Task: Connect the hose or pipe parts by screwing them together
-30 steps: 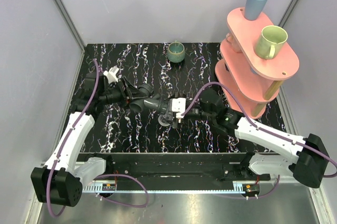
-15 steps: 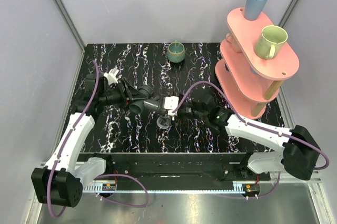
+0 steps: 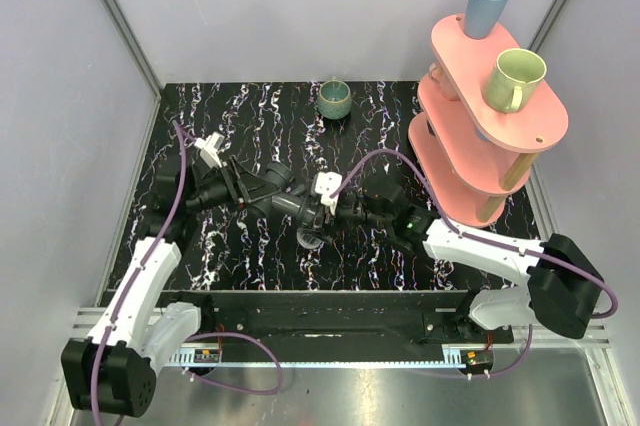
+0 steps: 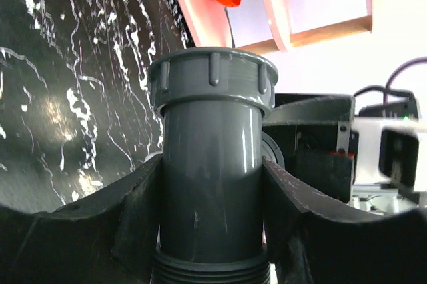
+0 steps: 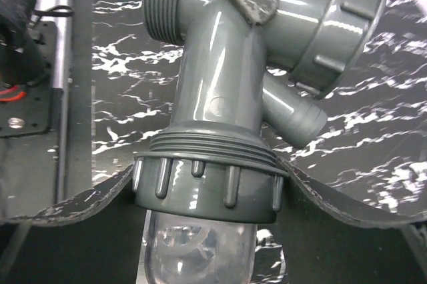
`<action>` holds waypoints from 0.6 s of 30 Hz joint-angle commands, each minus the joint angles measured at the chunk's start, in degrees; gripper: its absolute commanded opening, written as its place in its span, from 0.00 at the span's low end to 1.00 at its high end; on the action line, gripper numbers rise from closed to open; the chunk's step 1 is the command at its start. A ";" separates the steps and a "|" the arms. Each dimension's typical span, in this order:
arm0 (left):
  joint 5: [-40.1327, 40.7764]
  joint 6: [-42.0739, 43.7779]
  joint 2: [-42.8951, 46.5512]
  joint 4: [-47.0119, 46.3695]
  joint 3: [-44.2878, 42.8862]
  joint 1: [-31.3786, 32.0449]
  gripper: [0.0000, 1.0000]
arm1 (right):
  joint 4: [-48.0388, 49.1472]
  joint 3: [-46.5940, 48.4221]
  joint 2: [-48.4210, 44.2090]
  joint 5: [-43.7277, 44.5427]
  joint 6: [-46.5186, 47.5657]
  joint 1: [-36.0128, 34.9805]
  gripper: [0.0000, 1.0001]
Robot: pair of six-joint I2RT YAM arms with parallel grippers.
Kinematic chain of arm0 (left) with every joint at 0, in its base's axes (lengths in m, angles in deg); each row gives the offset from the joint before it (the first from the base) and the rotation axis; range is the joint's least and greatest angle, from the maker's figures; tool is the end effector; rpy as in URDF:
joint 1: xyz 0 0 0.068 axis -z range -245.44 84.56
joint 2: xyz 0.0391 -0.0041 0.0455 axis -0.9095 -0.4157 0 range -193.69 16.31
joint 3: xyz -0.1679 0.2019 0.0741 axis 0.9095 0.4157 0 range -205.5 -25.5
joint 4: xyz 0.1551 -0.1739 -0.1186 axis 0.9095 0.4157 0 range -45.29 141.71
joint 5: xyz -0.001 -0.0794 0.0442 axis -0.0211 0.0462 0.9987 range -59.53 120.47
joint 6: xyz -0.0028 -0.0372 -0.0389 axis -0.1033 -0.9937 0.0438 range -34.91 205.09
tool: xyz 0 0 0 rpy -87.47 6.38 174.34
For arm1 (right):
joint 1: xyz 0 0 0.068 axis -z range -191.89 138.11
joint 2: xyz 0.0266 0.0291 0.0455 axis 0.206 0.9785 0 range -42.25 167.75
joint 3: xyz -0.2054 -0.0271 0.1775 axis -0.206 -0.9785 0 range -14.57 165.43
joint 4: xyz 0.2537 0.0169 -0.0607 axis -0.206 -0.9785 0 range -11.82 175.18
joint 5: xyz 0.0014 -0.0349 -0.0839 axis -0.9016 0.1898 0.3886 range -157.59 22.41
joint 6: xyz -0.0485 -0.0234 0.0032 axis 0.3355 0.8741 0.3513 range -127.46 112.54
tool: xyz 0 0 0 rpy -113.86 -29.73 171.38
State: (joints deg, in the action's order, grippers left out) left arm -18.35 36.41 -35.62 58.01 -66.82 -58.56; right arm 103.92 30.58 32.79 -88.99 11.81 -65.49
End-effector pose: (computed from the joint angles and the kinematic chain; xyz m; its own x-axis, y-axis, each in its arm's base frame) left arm 0.1934 -0.0503 0.2958 -0.8379 -0.3970 -0.3746 0.2011 0.4136 -0.8880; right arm 0.1670 0.2486 0.2777 0.2090 -0.2343 -0.9494 -0.9458 0.1981 -0.2571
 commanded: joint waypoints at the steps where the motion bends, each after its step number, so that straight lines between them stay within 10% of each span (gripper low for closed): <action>1: -2.78 1.05 6.98 -26.18 7.91 0.33 0.00 | 10.61 2.93 1.42 -4.49 -22.63 3.14 0.28; 7: -2.50 3.76 9.74 -31.60 10.48 0.33 0.00 | 19.93 1.88 3.00 -9.53 -43.40 10.79 0.42; 13: -4.01 6.41 7.80 -24.20 9.33 0.33 0.00 | 14.22 3.98 2.47 -6.80 -39.31 12.12 0.63; 18: -3.30 9.74 9.81 -21.83 9.68 0.33 0.00 | 14.56 5.04 2.47 -9.07 -42.71 12.91 0.33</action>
State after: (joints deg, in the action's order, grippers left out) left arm -18.88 36.60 -28.29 34.93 -56.52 -58.48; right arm 113.52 30.75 36.20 -106.81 -22.42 -57.03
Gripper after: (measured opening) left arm 0.574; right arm 0.719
